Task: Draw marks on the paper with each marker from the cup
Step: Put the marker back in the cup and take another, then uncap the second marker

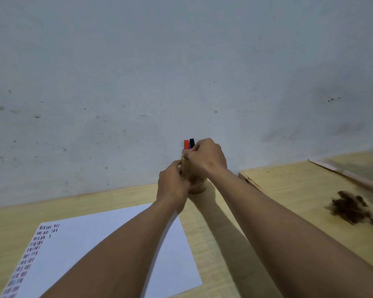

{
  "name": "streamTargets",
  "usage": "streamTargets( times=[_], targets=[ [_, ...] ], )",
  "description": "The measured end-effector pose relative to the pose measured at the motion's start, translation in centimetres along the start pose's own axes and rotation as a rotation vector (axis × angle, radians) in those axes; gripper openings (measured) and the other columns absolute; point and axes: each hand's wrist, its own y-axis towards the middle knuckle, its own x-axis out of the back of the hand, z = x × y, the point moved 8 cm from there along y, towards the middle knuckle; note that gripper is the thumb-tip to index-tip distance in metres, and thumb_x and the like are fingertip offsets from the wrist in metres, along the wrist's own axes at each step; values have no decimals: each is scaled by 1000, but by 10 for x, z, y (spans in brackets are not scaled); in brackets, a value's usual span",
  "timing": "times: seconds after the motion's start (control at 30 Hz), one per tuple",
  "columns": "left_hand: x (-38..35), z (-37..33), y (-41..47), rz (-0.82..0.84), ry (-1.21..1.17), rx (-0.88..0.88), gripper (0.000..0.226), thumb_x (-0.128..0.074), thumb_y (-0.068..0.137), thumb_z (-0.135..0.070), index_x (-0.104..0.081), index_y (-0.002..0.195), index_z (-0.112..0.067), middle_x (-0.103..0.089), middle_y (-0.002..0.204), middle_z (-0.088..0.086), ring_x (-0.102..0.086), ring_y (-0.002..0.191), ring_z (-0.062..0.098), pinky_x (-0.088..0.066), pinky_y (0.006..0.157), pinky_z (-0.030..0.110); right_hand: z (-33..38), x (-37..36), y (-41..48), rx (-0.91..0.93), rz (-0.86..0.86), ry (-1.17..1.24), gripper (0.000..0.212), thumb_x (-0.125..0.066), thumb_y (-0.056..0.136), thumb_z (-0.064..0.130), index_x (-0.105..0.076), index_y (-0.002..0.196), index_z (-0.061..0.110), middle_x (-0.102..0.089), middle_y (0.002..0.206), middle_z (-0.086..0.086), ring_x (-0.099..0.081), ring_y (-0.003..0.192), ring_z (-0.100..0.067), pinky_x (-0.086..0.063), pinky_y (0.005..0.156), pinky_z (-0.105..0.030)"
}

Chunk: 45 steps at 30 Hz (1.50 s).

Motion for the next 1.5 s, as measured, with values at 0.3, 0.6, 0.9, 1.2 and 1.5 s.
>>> streamTargets(
  times=[0.3, 0.6, 0.9, 1.2, 1.5],
  targets=[
    [-1, 2, 2, -15, 71, -14, 38, -61, 79, -1, -71, 111, -21, -75, 100, 0, -69, 95, 19, -57, 78, 29, 4, -4, 1, -13, -82, -117, 20, -65, 88, 31, -69, 86, 11, -70, 81, -3, -68, 74, -26, -42, 56, -27],
    [-2, 5, 1, -7, 110, -12, 35, -60, 84, 1, -69, 114, -15, -74, 102, 3, -69, 96, 23, -48, 73, 24, 19, 8, -4, 67, -184, -5, 22, -65, 85, 26, -69, 75, 7, -71, 75, -4, -69, 70, -25, -54, 61, -35],
    [64, -19, -7, -154, 19, 21, 47, -63, 93, -12, -56, 140, -12, -66, 131, 10, -61, 121, 22, -43, 94, 22, 64, 49, -28, 238, -221, 266, 15, -62, 91, 29, -60, 100, 17, -69, 91, 5, -65, 83, -19, -52, 70, -36],
    [165, -66, -49, -246, -332, -26, 13, -60, 94, -31, -73, 91, -31, -76, 90, 0, -74, 84, 16, -62, 82, 38, 99, 43, -81, 358, 44, 230, 13, -69, 94, 30, -76, 102, 23, -72, 93, 11, -64, 83, -8, -46, 67, -24],
    [207, -76, -83, -203, -383, 8, 12, -70, 89, -12, -79, 82, -11, -78, 84, 8, -75, 87, 25, -63, 82, 37, 125, 57, -132, 304, -117, 217, 23, -68, 91, 40, -71, 89, 17, -69, 83, 8, -64, 75, -15, -49, 67, -34]
  ],
)
